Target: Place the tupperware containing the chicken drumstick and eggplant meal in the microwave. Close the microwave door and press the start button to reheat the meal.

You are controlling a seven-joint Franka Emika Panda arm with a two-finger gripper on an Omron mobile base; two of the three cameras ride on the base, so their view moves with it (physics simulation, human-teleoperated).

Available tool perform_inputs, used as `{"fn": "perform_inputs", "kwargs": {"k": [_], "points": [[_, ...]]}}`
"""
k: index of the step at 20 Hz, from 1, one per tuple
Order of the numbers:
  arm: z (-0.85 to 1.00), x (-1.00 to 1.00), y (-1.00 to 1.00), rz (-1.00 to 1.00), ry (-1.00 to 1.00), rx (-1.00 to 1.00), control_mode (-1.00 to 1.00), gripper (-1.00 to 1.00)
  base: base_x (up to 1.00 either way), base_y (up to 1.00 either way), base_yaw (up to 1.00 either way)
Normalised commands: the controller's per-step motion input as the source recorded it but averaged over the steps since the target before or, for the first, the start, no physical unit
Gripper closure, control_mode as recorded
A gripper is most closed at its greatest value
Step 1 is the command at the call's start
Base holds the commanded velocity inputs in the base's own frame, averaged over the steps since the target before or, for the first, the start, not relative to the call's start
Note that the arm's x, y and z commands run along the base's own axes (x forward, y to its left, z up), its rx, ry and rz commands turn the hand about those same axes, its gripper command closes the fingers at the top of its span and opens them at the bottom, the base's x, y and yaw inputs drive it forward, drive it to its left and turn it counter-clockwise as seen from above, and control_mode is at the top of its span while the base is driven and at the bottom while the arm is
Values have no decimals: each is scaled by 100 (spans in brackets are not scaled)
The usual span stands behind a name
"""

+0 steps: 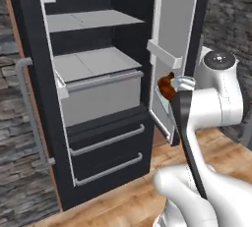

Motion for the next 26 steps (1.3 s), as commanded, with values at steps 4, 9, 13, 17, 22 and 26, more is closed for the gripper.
{"fn": "perform_inputs", "kwargs": {"k": [4, 9, 13, 17, 22, 26], "points": [[0, 0, 0, 0, 0, 0, 100, 100, -29, 4, -60], [0, 0, 0, 0, 0, 0, 100, 100, -36, 0, -70], [0, 0, 0, 0, 0, 0, 100, 100, -25, 0, -74], [0, 0, 0, 0, 0, 0, 100, 100, -18, 0, -75], [0, 0, 0, 0, 0, 0, 100, 100, -14, 0, -77], [0, 0, 0, 0, 0, 0, 100, 100, -9, 0, -78]]}}
